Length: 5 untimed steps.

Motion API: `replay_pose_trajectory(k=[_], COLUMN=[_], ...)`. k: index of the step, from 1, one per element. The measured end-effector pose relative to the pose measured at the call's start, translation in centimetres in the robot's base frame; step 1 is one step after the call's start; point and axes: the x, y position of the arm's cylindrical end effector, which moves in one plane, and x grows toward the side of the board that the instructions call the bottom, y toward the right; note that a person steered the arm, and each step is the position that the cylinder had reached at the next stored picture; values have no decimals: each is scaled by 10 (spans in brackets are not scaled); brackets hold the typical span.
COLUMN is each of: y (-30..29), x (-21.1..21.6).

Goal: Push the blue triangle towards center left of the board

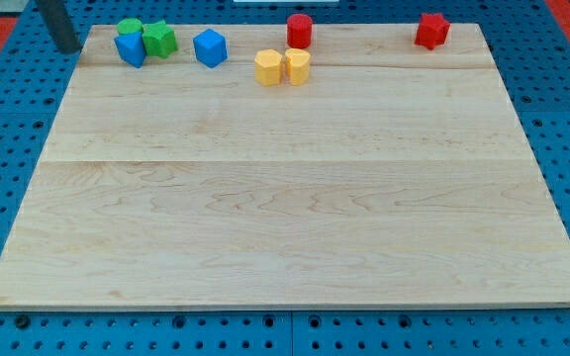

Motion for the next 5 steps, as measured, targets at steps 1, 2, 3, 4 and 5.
replay_pose_trajectory(k=[1, 2, 3, 4, 5], y=[37, 64, 82, 92, 91], x=[-24, -23, -21, 11, 40])
